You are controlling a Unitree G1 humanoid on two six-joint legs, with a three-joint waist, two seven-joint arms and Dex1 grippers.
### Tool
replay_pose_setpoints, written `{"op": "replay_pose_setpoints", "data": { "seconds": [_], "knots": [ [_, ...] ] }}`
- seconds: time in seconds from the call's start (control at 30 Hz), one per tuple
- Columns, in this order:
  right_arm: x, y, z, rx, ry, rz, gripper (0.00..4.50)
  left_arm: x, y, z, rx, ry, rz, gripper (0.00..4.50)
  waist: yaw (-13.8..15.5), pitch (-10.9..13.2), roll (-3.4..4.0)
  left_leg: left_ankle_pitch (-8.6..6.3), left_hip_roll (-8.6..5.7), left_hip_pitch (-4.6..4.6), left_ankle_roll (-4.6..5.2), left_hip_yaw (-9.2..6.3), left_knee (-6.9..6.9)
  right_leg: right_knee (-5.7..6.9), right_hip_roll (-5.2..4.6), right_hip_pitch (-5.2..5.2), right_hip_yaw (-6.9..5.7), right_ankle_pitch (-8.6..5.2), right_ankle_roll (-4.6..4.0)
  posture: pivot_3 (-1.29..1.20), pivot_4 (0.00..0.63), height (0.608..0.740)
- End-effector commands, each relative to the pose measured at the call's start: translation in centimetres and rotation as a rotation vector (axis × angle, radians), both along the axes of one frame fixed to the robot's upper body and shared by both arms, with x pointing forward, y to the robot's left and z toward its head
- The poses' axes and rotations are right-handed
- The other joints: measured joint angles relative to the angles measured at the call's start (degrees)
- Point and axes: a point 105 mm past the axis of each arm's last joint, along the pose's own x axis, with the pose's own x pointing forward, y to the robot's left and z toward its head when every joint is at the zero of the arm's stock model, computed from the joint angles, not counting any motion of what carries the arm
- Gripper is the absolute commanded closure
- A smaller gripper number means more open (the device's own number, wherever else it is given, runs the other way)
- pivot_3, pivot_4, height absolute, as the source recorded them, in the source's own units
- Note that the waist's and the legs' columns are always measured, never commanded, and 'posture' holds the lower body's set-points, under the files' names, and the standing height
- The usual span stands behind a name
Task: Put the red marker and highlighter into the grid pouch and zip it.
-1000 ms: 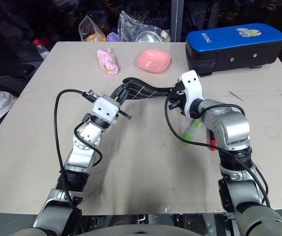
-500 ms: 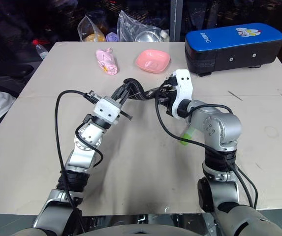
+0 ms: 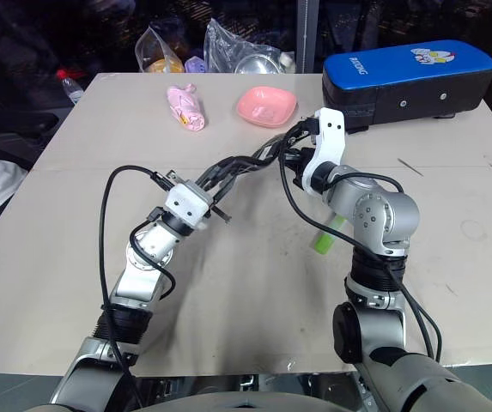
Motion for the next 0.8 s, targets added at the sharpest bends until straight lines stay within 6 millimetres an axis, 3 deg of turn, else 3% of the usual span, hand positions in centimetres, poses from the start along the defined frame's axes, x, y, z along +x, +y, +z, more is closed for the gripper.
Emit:
{"op": "replay_pose_setpoints", "data": {
  "seconds": [0.03,0.13,0.37,0.47,0.67,0.7,0.8],
  "knots": [
    [-0.3,0.6,1.7,0.011,-0.072,0.021,4.50,-1.0,-0.7,0.4,0.009,0.002,-0.062,1.93,0.0,0.0,0.00,0.00,0.00,0.00,-0.01,0.01,0.00,0.00,0.00,0.00,0.01,0.00,0.00,0.00,0.150,0.738],
    [-0.3,0.6,1.6,0.007,-0.073,0.020,4.50,-1.1,-1.0,-0.1,0.032,0.033,-0.081,0.66,0.0,0.0,0.00,0.00,0.00,0.00,0.00,0.00,0.00,0.00,0.01,0.00,-0.01,0.00,0.00,0.00,0.150,0.738],
    [-0.3,0.6,1.5,0.001,-0.079,0.020,4.50,-0.9,-1.1,-0.5,0.045,0.069,-0.078,0.66,0.0,0.0,0.00,-0.02,0.00,0.00,0.03,-0.01,0.00,0.00,0.03,0.00,0.00,0.00,0.00,0.00,0.150,0.738],
    [-0.3,0.5,1.4,-0.005,-0.080,0.018,4.50,-0.9,-1.0,-0.2,0.032,0.064,-0.079,1.44,0.0,0.0,0.00,-0.02,0.01,0.00,0.03,0.00,0.00,0.00,0.02,-0.01,0.01,0.00,0.00,0.00,0.150,0.738],
    [-0.5,0.5,1.2,-0.013,-0.081,0.022,4.50,-0.9,-0.9,0.7,0.014,0.017,-0.065,4.13,0.0,0.0,0.00,-0.02,0.01,0.00,0.04,0.00,0.00,0.00,0.00,0.00,0.01,0.00,0.00,0.00,0.150,0.738],
    [-0.5,0.5,1.1,-0.015,-0.081,0.022,4.50,-0.8,-0.9,0.8,0.013,0.013,-0.061,4.41,0.0,0.0,0.00,-0.03,0.01,0.00,0.04,0.00,0.00,0.00,0.00,0.00,0.02,0.00,0.00,0.00,0.150,0.738],
    [-0.6,0.5,1.0,-0.025,-0.085,0.026,4.50,-0.7,-0.8,0.8,0.022,0.006,-0.042,4.41,0.0,0.0,0.00,-0.03,0.01,0.00,0.04,-0.01,0.00,0.00,0.00,-0.01,0.01,0.00,0.00,0.00,0.150,0.738]
  ]
}}
